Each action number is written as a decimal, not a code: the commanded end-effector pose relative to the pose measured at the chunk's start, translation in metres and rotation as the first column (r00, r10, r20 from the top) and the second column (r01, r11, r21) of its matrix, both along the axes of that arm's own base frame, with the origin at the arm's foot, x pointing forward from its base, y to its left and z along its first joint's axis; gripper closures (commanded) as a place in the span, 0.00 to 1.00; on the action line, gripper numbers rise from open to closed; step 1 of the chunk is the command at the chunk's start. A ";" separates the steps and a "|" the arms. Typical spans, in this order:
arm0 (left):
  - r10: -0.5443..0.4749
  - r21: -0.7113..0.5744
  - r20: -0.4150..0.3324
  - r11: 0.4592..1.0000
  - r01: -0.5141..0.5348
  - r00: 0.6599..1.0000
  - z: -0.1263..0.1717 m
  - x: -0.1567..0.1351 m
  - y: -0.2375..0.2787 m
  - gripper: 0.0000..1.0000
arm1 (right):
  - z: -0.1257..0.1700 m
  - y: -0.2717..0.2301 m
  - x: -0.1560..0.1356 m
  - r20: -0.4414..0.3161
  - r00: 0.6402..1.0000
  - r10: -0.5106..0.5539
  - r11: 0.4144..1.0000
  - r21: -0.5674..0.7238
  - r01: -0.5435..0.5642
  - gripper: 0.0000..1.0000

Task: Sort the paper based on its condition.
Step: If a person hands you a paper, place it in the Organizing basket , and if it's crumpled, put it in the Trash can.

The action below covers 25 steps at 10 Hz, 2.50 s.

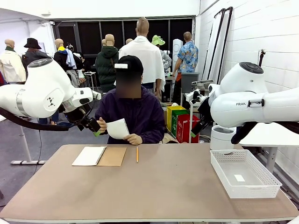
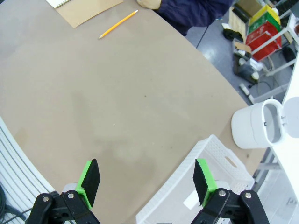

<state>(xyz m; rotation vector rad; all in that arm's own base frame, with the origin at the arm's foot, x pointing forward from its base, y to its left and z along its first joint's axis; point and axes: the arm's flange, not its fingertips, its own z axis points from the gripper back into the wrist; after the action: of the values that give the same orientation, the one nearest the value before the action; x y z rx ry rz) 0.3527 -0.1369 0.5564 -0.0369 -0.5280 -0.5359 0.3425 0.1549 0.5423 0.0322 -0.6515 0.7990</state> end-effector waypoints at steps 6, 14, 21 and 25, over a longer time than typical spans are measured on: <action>-0.003 -0.011 0.000 1.000 0.003 1.000 0.001 -0.001 0.000 0.00 | 0.000 0.000 0.001 0.003 1.000 -0.001 1.000 0.002 0.001 0.00; -0.003 -0.011 0.000 1.000 0.003 1.000 0.001 -0.001 0.000 0.00 | 0.000 0.000 0.001 0.003 1.000 -0.001 1.000 0.002 0.001 0.00; -0.003 -0.011 0.000 1.000 0.003 1.000 0.001 -0.001 0.000 0.00 | 0.000 0.000 0.001 0.003 1.000 -0.001 1.000 0.002 0.001 0.00; -0.003 -0.011 0.000 1.000 0.003 1.000 0.001 -0.001 0.000 0.00 | 0.000 0.000 0.001 0.003 1.000 -0.001 1.000 0.002 0.001 0.00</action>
<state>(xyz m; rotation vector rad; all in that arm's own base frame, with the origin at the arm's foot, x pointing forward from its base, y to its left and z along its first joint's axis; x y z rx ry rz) 0.3527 -0.1369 0.5564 -0.0369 -0.5280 -0.5359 0.3425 0.1549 0.5423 0.0322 -0.6515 0.7990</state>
